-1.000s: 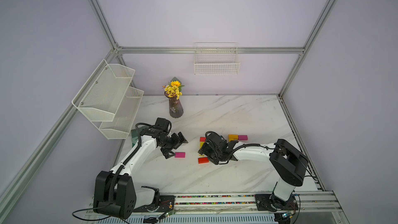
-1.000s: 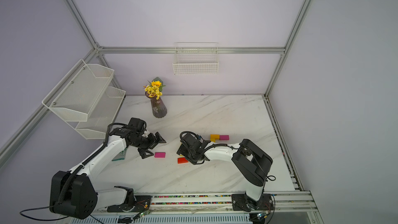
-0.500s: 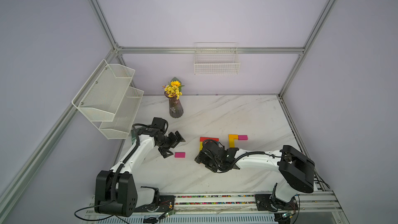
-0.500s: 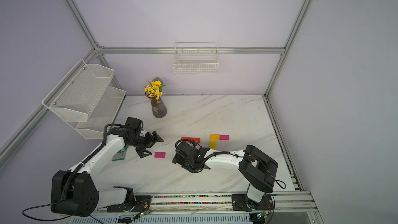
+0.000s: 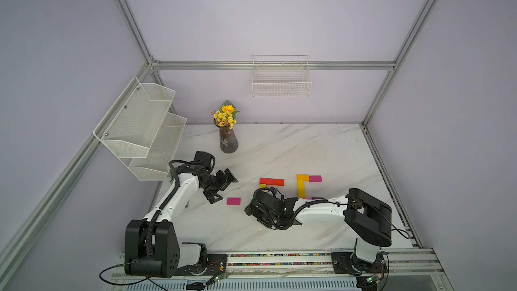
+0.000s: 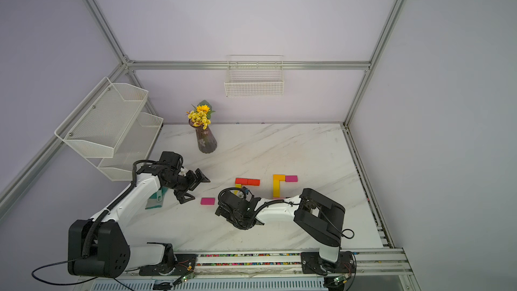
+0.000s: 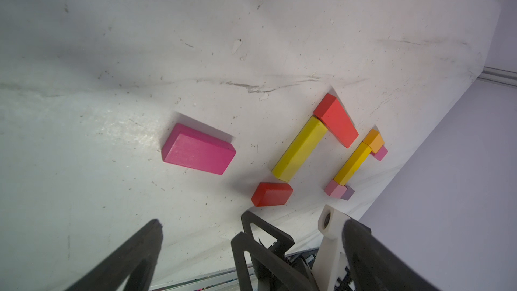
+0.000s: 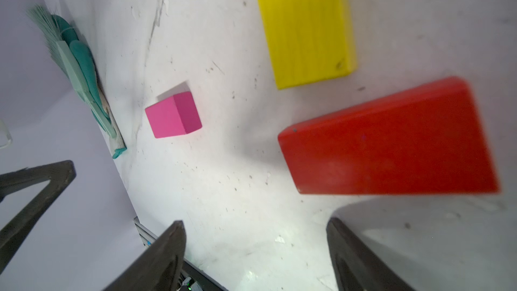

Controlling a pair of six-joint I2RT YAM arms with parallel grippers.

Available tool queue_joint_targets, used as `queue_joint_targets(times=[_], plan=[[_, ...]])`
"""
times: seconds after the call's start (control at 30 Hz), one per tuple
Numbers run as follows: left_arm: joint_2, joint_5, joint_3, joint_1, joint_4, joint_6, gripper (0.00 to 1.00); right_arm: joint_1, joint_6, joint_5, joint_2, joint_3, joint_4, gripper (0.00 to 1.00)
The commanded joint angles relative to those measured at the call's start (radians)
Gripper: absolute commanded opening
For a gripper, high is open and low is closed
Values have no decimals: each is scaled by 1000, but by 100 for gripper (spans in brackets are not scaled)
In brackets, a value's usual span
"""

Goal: Assemble the letter c with building blocks
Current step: Assemble the building block at the center of the board.

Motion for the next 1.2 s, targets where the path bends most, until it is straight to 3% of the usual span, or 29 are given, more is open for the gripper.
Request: queue_joint_targets(times=[0.0, 1.17], plan=[[-11, 27, 12, 12, -5, 33, 100, 3, 77, 75, 7, -33, 21, 81], [13, 48, 12, 20, 13, 42, 100, -36, 117, 94, -5, -64, 25, 82]])
